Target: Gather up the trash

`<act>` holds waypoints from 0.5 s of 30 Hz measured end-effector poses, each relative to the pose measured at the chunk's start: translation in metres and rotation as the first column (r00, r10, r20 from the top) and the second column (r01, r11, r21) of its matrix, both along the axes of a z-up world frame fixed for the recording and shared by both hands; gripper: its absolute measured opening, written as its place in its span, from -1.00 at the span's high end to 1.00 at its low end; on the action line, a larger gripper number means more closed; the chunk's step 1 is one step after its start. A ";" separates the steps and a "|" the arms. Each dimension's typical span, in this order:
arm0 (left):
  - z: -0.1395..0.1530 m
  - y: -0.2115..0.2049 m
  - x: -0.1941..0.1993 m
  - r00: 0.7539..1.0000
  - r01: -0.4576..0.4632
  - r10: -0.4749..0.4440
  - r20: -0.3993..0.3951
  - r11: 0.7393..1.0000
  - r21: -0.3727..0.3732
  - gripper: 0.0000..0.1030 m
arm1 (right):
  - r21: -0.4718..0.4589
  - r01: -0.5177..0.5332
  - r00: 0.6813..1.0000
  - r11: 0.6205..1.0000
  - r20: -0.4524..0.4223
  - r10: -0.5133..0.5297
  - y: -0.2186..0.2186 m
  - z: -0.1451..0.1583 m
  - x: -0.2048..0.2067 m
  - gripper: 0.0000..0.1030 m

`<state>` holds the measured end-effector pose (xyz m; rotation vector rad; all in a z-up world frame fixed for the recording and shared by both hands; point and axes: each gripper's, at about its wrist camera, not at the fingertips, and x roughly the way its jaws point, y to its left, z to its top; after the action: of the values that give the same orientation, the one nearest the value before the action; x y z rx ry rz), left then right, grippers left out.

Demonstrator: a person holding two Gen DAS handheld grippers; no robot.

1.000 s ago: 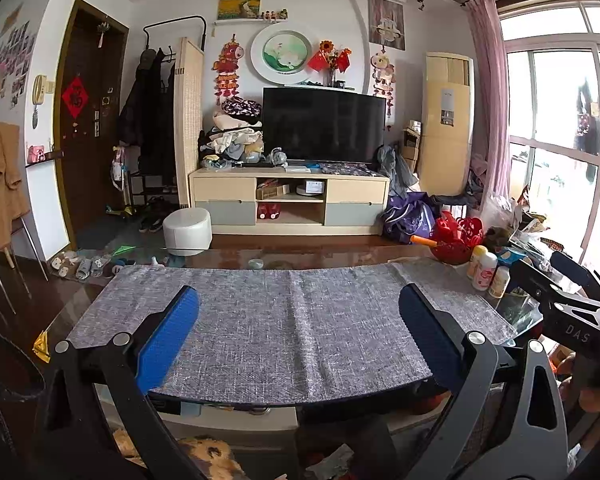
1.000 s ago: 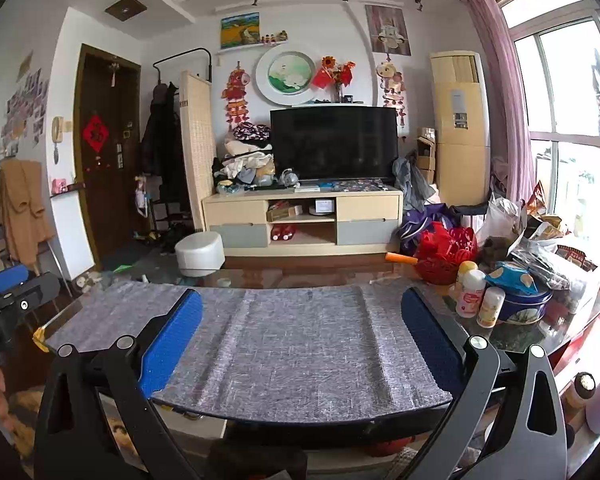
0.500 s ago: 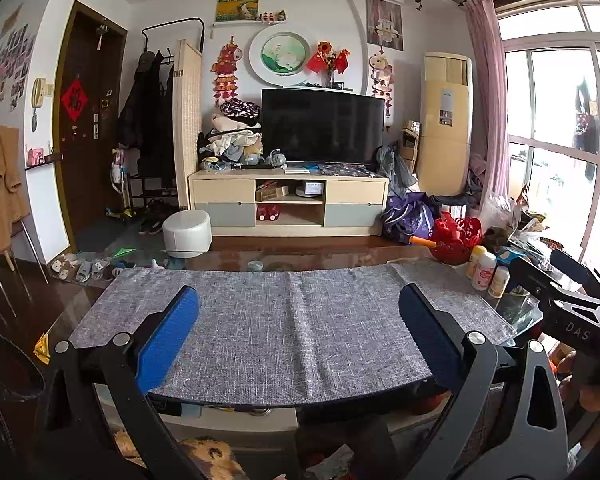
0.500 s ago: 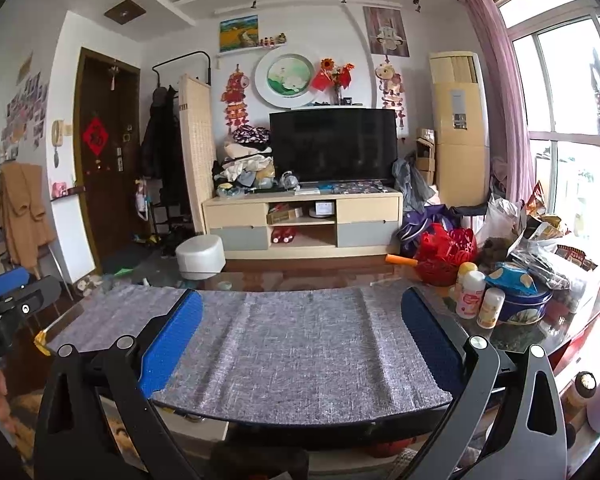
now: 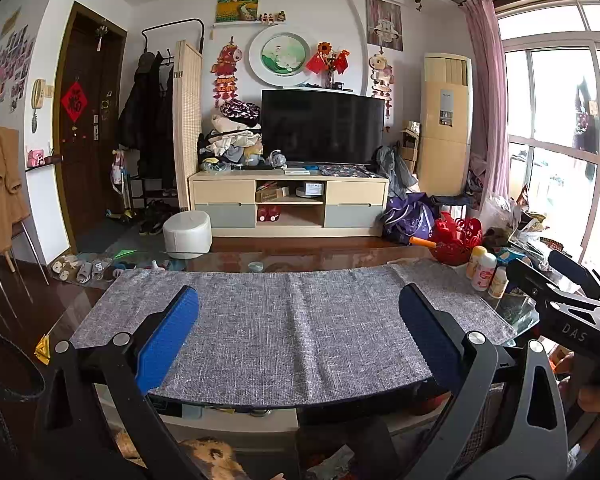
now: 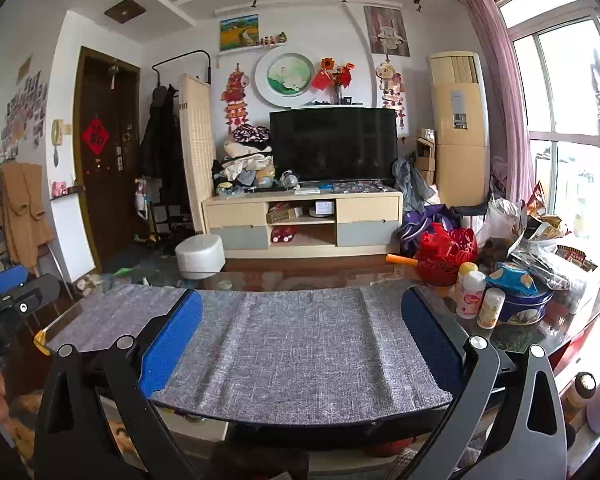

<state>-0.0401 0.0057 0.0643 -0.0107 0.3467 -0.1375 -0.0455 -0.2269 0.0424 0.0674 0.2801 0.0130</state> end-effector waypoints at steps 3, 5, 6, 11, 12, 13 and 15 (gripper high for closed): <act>0.000 0.000 0.001 1.000 0.000 0.000 0.000 1.000 -0.001 -0.85 | -0.001 0.001 1.000 1.000 -0.002 -0.001 0.001 0.000 0.001 -0.94; 0.001 0.001 0.001 1.000 0.002 -0.002 0.000 1.000 -0.001 -0.85 | -0.002 0.001 1.000 1.000 -0.003 -0.001 0.002 0.000 0.001 -0.94; 0.002 0.001 0.001 1.000 0.001 -0.001 0.000 1.000 -0.001 -0.85 | -0.002 0.001 1.000 1.000 -0.003 -0.001 0.002 0.000 0.001 -0.94; 0.005 0.002 0.000 1.000 -0.019 0.019 0.009 1.000 0.008 -0.85 | 0.000 0.002 1.000 1.000 -0.004 -0.002 0.002 0.000 0.001 -0.94; 0.005 0.001 0.000 1.000 -0.025 0.025 0.012 1.000 0.017 -0.85 | 0.000 0.003 1.000 1.000 -0.005 -0.003 0.002 -0.001 0.002 -0.94; 0.007 0.001 -0.001 0.999 -0.032 0.032 0.014 0.999 0.024 -0.85 | 0.000 0.004 1.000 1.000 -0.006 -0.004 0.002 -0.002 0.002 -0.94; 0.007 -0.002 -0.001 0.998 -0.057 0.057 0.016 0.997 0.044 -0.85 | 0.001 0.005 1.000 1.000 -0.008 -0.005 0.002 -0.003 0.003 -0.94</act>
<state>-0.0407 0.0039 0.0711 0.0243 0.3348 -0.0732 -0.0429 -0.2249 0.0399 0.0689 0.2880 0.0077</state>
